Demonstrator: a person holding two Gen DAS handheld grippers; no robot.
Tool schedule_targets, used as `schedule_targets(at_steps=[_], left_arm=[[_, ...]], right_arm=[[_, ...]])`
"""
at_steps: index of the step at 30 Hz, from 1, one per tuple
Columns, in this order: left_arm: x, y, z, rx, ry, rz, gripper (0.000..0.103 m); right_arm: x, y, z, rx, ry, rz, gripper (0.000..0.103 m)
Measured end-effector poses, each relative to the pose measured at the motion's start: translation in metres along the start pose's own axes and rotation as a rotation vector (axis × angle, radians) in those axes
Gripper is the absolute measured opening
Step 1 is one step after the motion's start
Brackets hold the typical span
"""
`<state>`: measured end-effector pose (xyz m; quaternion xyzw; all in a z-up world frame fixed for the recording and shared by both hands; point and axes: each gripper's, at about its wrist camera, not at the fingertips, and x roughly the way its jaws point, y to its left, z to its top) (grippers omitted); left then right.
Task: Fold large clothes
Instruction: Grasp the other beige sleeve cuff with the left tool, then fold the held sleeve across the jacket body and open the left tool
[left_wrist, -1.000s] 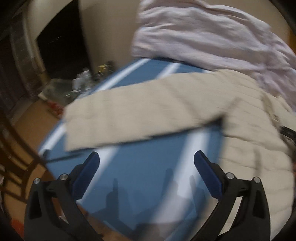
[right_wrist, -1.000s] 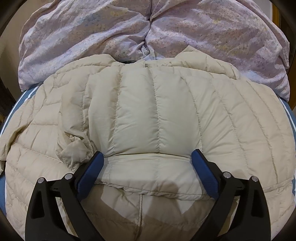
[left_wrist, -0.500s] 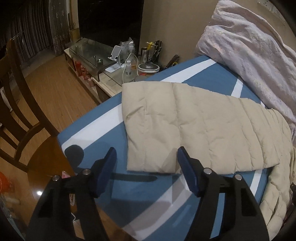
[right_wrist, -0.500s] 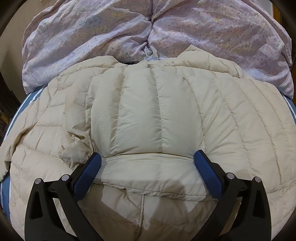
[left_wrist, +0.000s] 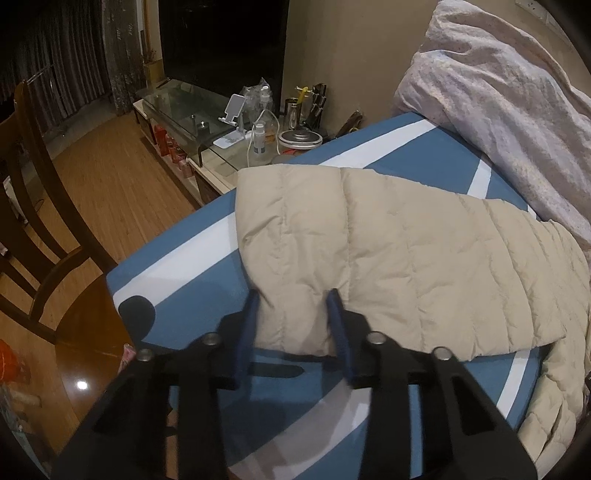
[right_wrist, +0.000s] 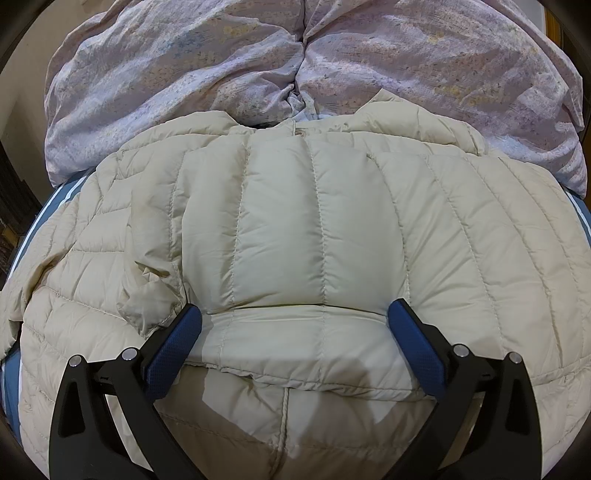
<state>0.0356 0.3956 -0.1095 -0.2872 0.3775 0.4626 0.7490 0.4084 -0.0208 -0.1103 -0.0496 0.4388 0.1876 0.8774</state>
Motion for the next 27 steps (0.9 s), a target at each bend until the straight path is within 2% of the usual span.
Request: schedule_targets(at_steps=[3, 5, 10, 15, 21, 27], left_arm=[[0.000, -0.003, 0.000, -0.003, 0.001, -0.020, 0.012], [0.000, -0.006, 0.000, -0.001, 0.001, -0.014, 0.009], [-0.016, -0.022, 0.009, 0.025, -0.041, -0.001, 0.008], [-0.045, -0.050, 0.024, 0.057, -0.102, -0.054, 0.008], [-0.086, -0.114, 0.036, 0.136, -0.163, -0.188, 0.008], [-0.117, -0.204, 0.022, 0.256, -0.164, -0.401, 0.008]], right_arm=[[0.000, 0.000, 0.000, 0.000, 0.000, 0.000, 0.102], [0.000, 0.000, 0.000, 0.000, 0.000, 0.000, 0.102], [-0.001, -0.001, 0.000, 0.008, -0.005, 0.010, 0.102], [-0.001, -0.001, 0.000, 0.013, -0.007, 0.016, 0.102], [-0.002, -0.002, 0.000, 0.021, -0.011, 0.024, 0.102], [-0.004, -0.007, -0.001, 0.045, -0.022, 0.047, 0.102]])
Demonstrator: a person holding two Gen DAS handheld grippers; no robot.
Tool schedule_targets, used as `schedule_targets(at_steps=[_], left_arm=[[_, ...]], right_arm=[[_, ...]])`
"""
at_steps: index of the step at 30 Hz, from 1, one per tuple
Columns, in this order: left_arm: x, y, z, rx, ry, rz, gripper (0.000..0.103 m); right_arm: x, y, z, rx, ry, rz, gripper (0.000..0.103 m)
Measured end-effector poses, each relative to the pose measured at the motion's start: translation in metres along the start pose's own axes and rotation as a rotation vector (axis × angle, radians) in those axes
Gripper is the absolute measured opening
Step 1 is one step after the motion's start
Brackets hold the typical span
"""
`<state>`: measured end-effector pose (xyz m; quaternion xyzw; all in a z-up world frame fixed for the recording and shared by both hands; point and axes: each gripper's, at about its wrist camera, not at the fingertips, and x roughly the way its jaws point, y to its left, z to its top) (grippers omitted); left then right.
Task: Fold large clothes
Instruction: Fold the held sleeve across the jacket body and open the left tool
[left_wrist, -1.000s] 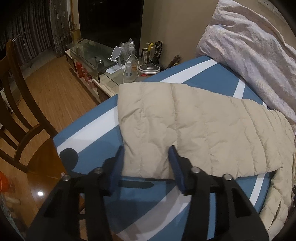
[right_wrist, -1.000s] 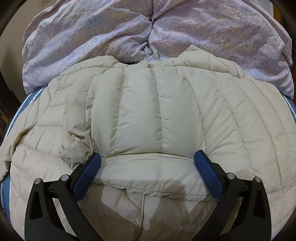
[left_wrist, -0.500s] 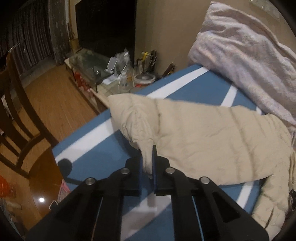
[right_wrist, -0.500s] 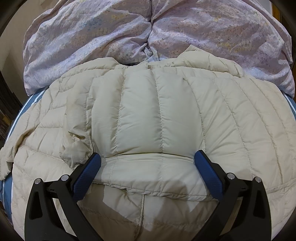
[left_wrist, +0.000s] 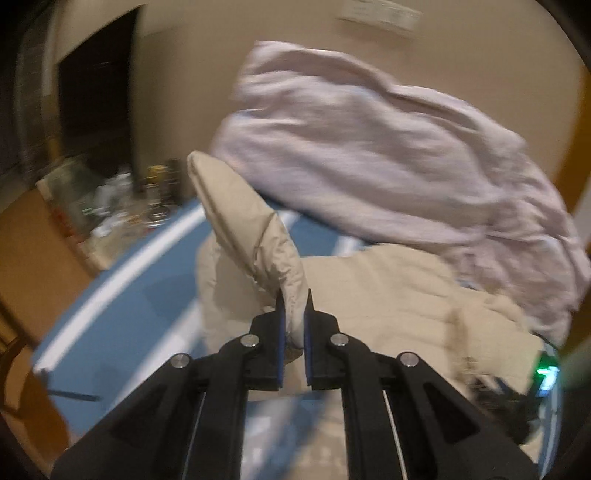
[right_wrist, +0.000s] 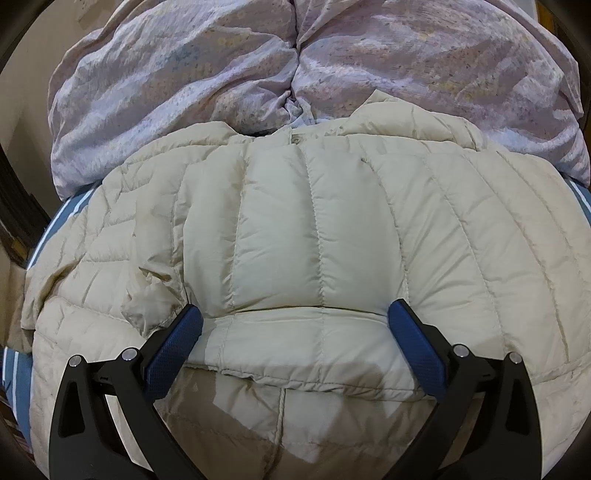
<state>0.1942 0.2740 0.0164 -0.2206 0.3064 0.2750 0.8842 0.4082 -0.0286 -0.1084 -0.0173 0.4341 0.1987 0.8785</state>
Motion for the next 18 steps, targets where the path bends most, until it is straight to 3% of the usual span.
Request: schedule_targets(at_steps=[8, 14, 18], left_arm=[[0.021, -0.106, -0.014, 0.114, 0.062, -0.206, 0.008], [0.029, -0.160, -0.034, 0.159, 0.117, -0.335, 0.008], [0.033, -0.187, -0.045, 0.180, 0.151, -0.402, 0.008]], right_arm=[[-0.002, -0.003, 0.000, 0.015, -0.008, 0.021, 0.102], [-0.005, -0.006, 0.001, 0.035, -0.019, 0.027, 0.102], [-0.011, -0.004, 0.001, 0.001, 0.008, -0.017, 0.102]])
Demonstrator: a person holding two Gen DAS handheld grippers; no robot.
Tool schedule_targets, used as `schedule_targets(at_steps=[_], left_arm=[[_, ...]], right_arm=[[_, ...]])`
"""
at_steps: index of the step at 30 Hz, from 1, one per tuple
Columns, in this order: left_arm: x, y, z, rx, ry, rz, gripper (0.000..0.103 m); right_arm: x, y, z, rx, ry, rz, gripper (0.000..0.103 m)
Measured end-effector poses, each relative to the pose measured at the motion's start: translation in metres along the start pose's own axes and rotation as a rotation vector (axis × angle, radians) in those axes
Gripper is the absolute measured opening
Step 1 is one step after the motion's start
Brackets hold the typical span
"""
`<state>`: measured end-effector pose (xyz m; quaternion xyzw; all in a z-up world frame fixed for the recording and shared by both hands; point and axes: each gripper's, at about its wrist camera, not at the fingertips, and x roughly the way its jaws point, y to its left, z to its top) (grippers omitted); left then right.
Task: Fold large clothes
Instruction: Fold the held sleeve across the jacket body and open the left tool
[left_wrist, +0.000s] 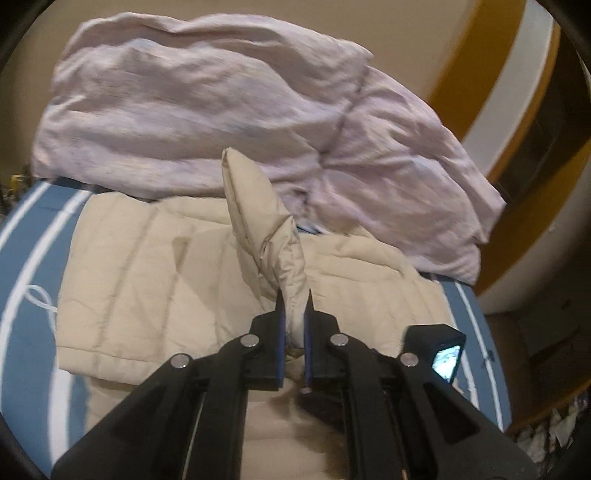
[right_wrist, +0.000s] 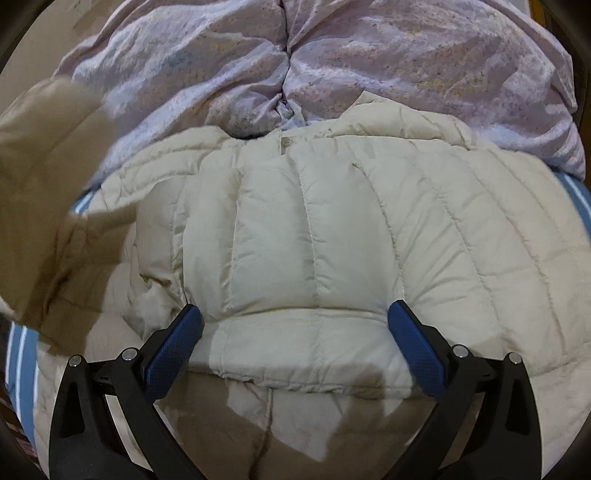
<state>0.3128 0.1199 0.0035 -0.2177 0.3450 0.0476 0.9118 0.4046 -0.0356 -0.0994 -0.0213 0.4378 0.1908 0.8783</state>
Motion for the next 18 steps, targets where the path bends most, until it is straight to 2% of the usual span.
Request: schedule_targets(at_steps=[7, 15, 17, 18], left_arm=[[0.020, -0.038, -0.013, 0.044, 0.045, -0.099, 0.008], [0.062, -0.068, -0.039, 0.067, 0.164, -0.138, 0.009], [0.066, -0.069, -0.044, 0.066, 0.186, -0.142, 0.013], [0.068, -0.069, -0.045, 0.066, 0.190, -0.142, 0.018]], right_arm=[[-0.034, -0.023, -0.006, -0.016, -0.026, -0.039, 0.102], [-0.050, -0.067, -0.016, 0.047, -0.047, -0.103, 0.102], [-0.053, -0.076, -0.017, 0.072, -0.051, -0.108, 0.101], [-0.055, -0.080, -0.018, 0.083, -0.056, -0.110, 0.099]])
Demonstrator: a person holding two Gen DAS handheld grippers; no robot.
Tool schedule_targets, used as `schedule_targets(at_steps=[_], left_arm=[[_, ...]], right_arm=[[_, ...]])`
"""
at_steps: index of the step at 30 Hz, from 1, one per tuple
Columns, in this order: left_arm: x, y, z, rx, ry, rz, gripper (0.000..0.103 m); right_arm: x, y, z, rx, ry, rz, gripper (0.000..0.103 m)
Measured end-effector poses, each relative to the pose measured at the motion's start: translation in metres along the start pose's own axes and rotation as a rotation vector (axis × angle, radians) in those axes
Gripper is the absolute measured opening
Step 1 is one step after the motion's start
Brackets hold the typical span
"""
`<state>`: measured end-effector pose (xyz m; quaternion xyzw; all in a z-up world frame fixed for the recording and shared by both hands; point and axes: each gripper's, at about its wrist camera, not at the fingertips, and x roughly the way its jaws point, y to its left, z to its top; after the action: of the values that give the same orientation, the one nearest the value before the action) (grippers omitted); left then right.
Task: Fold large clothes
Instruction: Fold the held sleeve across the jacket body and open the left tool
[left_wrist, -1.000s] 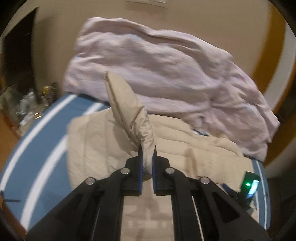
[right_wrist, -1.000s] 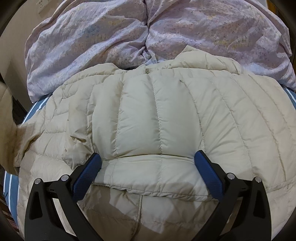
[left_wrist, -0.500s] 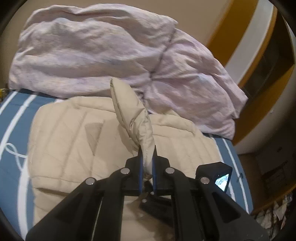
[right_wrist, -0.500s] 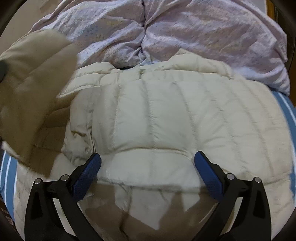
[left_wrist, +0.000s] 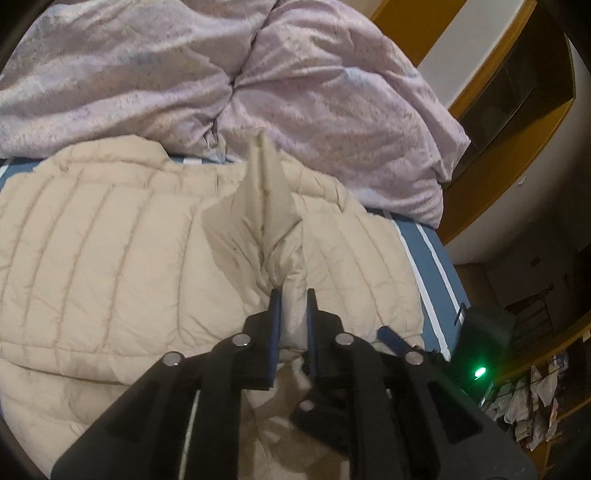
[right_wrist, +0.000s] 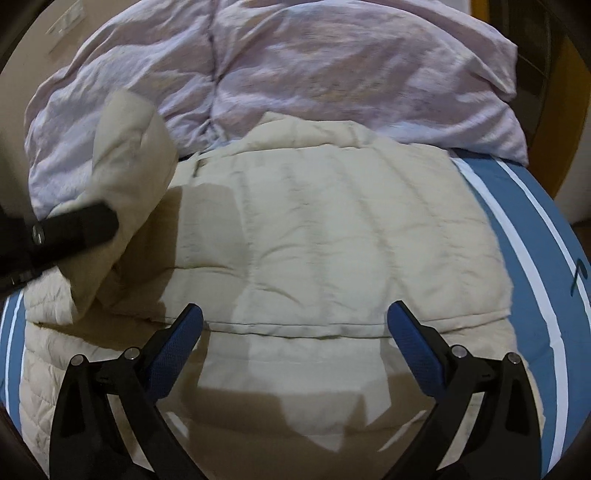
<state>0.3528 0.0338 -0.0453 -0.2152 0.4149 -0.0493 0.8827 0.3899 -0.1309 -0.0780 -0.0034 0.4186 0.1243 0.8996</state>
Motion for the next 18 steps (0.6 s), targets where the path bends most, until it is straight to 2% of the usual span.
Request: schedule_targets(at_steps=[3, 6, 12, 15, 18], left_arm=[[-0.004, 0.001, -0.001, 0.010, -0.006, 0.011, 0.032], [-0.016, 0.008, 0.000, 0.017, -0.032, 0.040, 0.039], [-0.033, 0.033, -0.001, 0.020, -0.065, 0.162, 0.041], [-0.038, 0.050, -0.005, 0.021, -0.067, 0.219, 0.042], [-0.042, 0.065, -0.009, 0.010, -0.066, 0.256, 0.044]], right_arm=[[-0.003, -0.007, 0.003, 0.017, -0.007, -0.002, 0.091], [-0.010, -0.009, 0.007, 0.033, -0.026, 0.012, 0.083], [-0.018, 0.002, 0.013, 0.026, -0.054, 0.084, 0.056], [-0.011, 0.015, 0.016, 0.023, -0.032, 0.130, 0.050], [-0.005, 0.029, 0.018, 0.002, -0.025, 0.124, 0.048]])
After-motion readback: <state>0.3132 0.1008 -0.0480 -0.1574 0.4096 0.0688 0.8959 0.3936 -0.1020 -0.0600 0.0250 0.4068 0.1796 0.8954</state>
